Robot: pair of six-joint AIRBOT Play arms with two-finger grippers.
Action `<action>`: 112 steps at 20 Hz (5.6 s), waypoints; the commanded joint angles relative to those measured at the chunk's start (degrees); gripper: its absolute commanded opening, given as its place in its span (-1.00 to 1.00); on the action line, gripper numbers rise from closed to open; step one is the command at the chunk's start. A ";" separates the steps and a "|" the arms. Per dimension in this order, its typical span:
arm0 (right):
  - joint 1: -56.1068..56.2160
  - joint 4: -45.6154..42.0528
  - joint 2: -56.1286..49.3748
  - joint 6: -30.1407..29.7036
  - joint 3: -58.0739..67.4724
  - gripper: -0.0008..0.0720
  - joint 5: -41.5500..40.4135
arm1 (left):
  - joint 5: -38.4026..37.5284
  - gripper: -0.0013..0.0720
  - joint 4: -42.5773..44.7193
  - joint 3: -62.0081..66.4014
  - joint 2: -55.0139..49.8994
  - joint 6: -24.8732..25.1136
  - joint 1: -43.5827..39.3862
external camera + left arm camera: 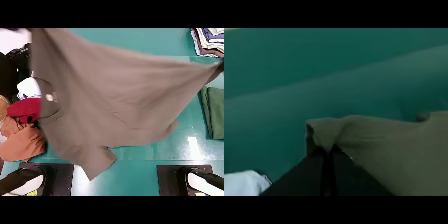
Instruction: Fold the shirts.
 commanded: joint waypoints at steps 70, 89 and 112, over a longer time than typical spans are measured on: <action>-11.56 22.53 13.68 -4.26 -60.24 -0.93 -20.15 | -3.45 -0.89 -21.90 -62.42 15.02 0.37 13.20; -11.58 5.49 26.23 -2.36 16.83 -0.94 -15.98 | -3.13 -0.89 -30.69 27.28 20.48 -8.63 13.20; -4.15 4.55 -22.71 -1.18 -1.79 -0.94 -28.11 | 19.34 -0.89 -27.63 -14.25 -24.52 4.92 11.41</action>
